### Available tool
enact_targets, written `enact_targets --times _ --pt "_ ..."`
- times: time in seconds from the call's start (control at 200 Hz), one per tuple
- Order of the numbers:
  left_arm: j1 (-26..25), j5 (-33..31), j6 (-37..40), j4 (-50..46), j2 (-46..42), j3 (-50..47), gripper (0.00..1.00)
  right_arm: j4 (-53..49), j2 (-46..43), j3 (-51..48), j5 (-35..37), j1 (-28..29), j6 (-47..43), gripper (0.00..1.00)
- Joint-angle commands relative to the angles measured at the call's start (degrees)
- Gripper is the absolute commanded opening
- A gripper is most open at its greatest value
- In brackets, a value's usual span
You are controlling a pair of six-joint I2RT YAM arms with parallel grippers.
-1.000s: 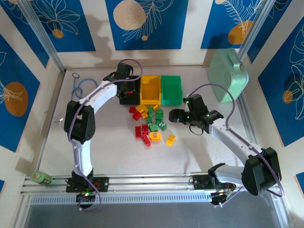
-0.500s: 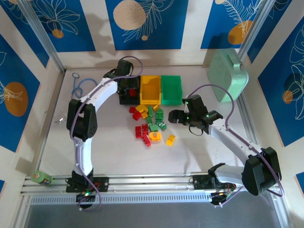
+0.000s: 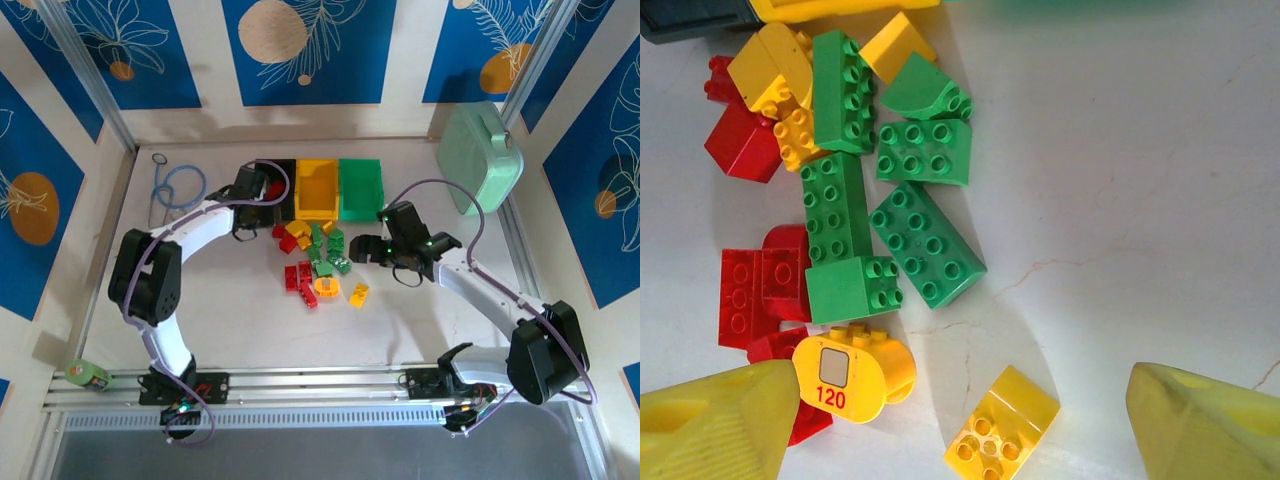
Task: Sort the legos into containers by color
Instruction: Place the lego in the container, then move the lego to the center of the table.
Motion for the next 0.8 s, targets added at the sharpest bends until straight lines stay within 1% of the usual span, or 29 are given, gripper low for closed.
enact_targets --times 0.0,0.095,0.345,0.53,0.65,0.795 --pt "-0.2 3.6 -1.8 4.3 2.0 -0.9 0.51 0.5 0.4 2.0 -0.5 0.9 0.9 0.86" --pt "-0.2 3.6 -1.8 4.3 3.6 -0.3 0.48 0.3 0.4 1.9 -0.1 1.3 1.0 0.86" --pt "-0.2 3.6 -1.6 4.1 7.8 1.7 0.44 -0.3 0.2 1.7 1.0 1.4 0.7 0.86" --pt "-0.2 3.0 -1.4 3.7 9.1 2.1 0.42 -0.1 0.3 1.7 1.1 1.4 0.6 0.86" --pt "-0.2 0.8 -1.5 2.1 9.1 1.8 0.41 0.0 0.4 1.5 1.1 1.4 0.8 0.86" --pt "-0.2 -1.9 -2.7 1.2 7.8 -0.8 0.4 0.5 0.5 1.1 0.7 1.4 1.1 0.86"
